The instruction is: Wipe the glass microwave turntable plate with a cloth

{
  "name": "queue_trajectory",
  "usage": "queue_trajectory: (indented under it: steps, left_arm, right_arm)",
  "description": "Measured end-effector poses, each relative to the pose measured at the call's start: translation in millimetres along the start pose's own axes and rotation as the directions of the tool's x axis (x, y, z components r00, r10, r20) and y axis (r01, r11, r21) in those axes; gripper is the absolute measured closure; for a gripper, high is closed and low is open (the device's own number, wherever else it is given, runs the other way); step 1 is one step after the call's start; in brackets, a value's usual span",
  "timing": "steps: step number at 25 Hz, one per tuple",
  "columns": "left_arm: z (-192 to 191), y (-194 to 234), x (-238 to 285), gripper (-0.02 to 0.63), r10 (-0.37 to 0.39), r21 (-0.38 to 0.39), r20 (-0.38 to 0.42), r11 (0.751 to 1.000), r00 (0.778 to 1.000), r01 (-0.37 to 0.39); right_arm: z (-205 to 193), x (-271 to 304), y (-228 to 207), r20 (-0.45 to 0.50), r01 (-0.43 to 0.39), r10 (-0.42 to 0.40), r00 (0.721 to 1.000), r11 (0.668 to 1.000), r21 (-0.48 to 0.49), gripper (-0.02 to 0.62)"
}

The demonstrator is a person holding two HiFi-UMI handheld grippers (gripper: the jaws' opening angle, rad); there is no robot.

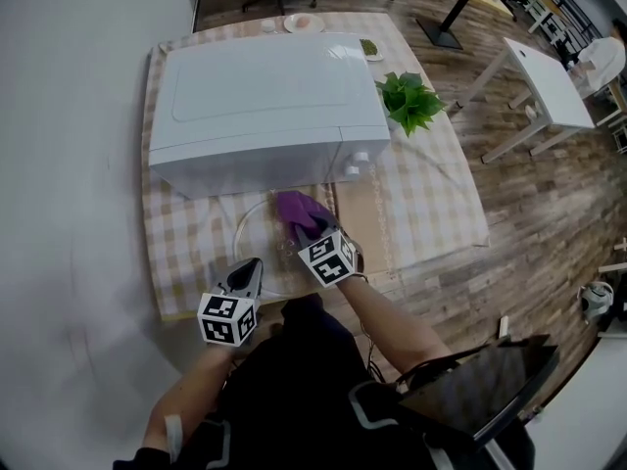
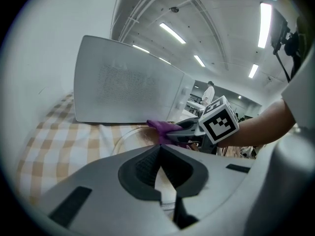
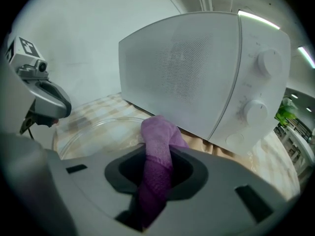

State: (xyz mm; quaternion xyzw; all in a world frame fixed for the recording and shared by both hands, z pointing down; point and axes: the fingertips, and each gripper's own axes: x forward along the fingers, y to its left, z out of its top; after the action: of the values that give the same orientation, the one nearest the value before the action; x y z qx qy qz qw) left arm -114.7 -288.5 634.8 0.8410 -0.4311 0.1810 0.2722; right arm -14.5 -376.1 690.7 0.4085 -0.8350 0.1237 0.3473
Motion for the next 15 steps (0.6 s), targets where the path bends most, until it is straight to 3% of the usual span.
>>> queue_trajectory:
  steps: [15]
  left_arm:
    - [-5.0, -8.0, -11.3, 0.598, -0.007, 0.012, 0.004, 1.0, 1.0, 0.007]
  right_arm:
    - [-9.3, -12.9, -18.3, -0.004, 0.048, -0.048, 0.999, 0.999, 0.011, 0.497]
